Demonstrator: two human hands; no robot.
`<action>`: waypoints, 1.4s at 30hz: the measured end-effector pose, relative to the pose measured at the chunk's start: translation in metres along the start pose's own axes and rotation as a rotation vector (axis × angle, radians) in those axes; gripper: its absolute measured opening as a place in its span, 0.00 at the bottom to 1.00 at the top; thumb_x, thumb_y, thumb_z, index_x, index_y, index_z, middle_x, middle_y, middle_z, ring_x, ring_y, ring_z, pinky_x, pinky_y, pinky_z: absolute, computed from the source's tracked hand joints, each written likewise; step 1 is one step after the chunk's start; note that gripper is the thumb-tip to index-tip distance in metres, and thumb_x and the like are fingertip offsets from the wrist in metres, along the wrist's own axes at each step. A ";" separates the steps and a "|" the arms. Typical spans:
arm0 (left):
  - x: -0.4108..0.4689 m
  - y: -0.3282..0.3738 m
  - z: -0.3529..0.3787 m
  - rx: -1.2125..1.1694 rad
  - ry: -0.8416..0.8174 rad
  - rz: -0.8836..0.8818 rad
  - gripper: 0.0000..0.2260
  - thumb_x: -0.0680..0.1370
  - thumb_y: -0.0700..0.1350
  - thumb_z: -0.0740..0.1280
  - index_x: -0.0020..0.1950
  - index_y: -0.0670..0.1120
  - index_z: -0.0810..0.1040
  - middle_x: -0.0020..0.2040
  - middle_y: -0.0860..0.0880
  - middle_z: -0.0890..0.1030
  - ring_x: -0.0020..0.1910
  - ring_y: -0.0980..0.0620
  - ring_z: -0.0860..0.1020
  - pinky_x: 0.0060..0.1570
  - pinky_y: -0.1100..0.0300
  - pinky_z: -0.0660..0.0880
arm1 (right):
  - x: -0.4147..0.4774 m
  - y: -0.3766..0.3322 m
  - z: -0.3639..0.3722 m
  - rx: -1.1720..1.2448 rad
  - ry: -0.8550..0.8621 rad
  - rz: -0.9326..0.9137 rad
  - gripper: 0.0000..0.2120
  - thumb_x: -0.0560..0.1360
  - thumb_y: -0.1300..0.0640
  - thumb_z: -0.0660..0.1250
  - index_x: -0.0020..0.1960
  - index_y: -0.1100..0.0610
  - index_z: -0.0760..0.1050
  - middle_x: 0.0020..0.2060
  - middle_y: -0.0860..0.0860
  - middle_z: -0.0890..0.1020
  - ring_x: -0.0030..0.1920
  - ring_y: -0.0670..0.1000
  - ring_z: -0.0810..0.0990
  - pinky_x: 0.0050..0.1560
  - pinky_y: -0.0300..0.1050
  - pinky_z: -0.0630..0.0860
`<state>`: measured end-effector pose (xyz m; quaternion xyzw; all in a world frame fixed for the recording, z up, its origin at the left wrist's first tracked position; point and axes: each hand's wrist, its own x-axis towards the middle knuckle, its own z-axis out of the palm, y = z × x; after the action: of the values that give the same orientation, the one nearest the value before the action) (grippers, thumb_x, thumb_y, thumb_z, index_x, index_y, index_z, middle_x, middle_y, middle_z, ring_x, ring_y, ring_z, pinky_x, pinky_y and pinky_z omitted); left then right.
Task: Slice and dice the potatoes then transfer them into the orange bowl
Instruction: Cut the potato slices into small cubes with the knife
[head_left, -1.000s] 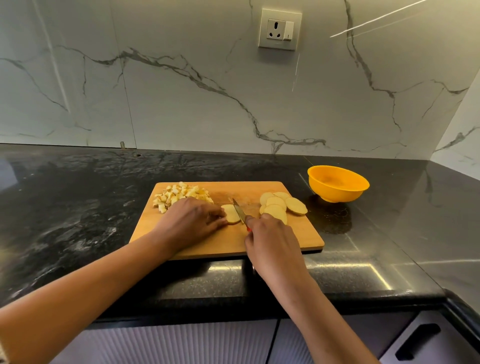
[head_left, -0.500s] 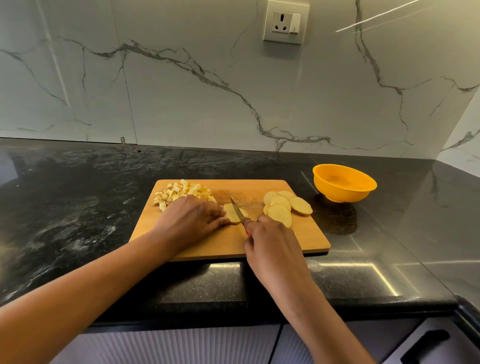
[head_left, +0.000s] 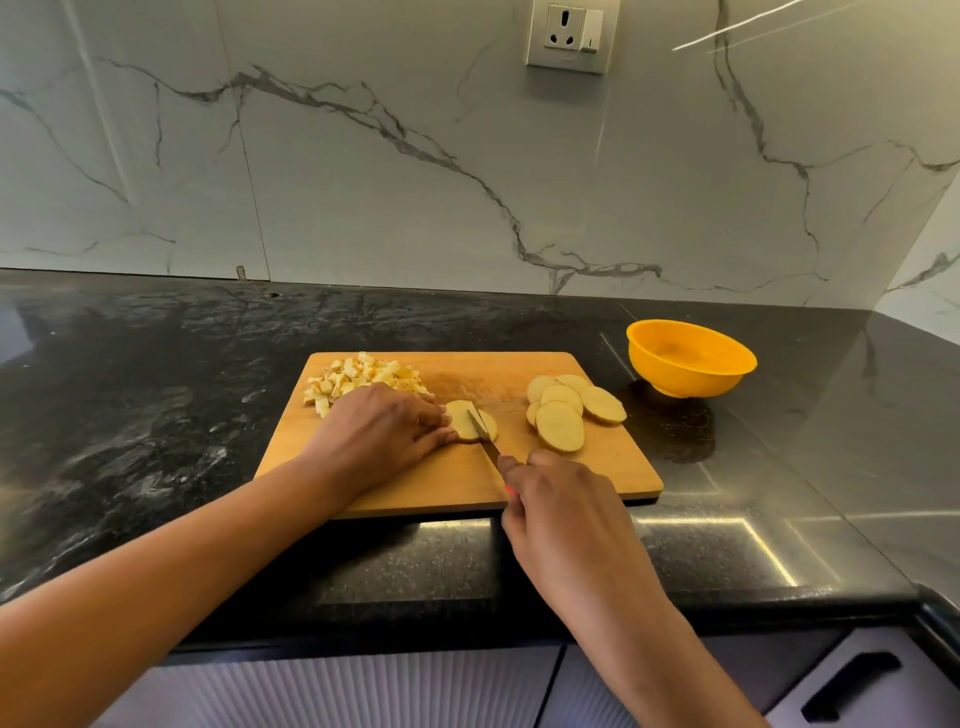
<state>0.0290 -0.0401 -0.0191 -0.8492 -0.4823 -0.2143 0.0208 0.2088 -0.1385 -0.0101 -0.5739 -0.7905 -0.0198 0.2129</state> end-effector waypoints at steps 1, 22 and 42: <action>0.000 0.000 0.000 0.006 0.002 0.003 0.18 0.76 0.57 0.63 0.60 0.49 0.79 0.59 0.52 0.80 0.61 0.57 0.76 0.59 0.57 0.75 | 0.000 -0.002 -0.001 -0.008 0.000 0.006 0.18 0.82 0.56 0.55 0.71 0.51 0.67 0.53 0.47 0.75 0.49 0.47 0.76 0.42 0.38 0.69; -0.003 0.000 -0.002 0.097 0.043 0.036 0.17 0.76 0.60 0.60 0.58 0.54 0.80 0.59 0.56 0.80 0.64 0.60 0.72 0.72 0.56 0.50 | 0.022 -0.009 0.010 0.036 0.071 0.051 0.18 0.81 0.54 0.58 0.70 0.50 0.69 0.54 0.47 0.76 0.51 0.46 0.76 0.49 0.39 0.74; 0.000 0.000 -0.003 0.133 0.052 0.064 0.17 0.77 0.58 0.61 0.59 0.53 0.79 0.59 0.54 0.80 0.64 0.61 0.72 0.70 0.60 0.35 | -0.011 -0.016 -0.005 -0.020 -0.027 0.000 0.16 0.81 0.56 0.57 0.69 0.52 0.69 0.54 0.48 0.74 0.44 0.45 0.69 0.38 0.36 0.64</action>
<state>0.0281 -0.0405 -0.0161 -0.8551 -0.4673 -0.2027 0.0965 0.1984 -0.1554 -0.0062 -0.5763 -0.7931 -0.0200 0.1964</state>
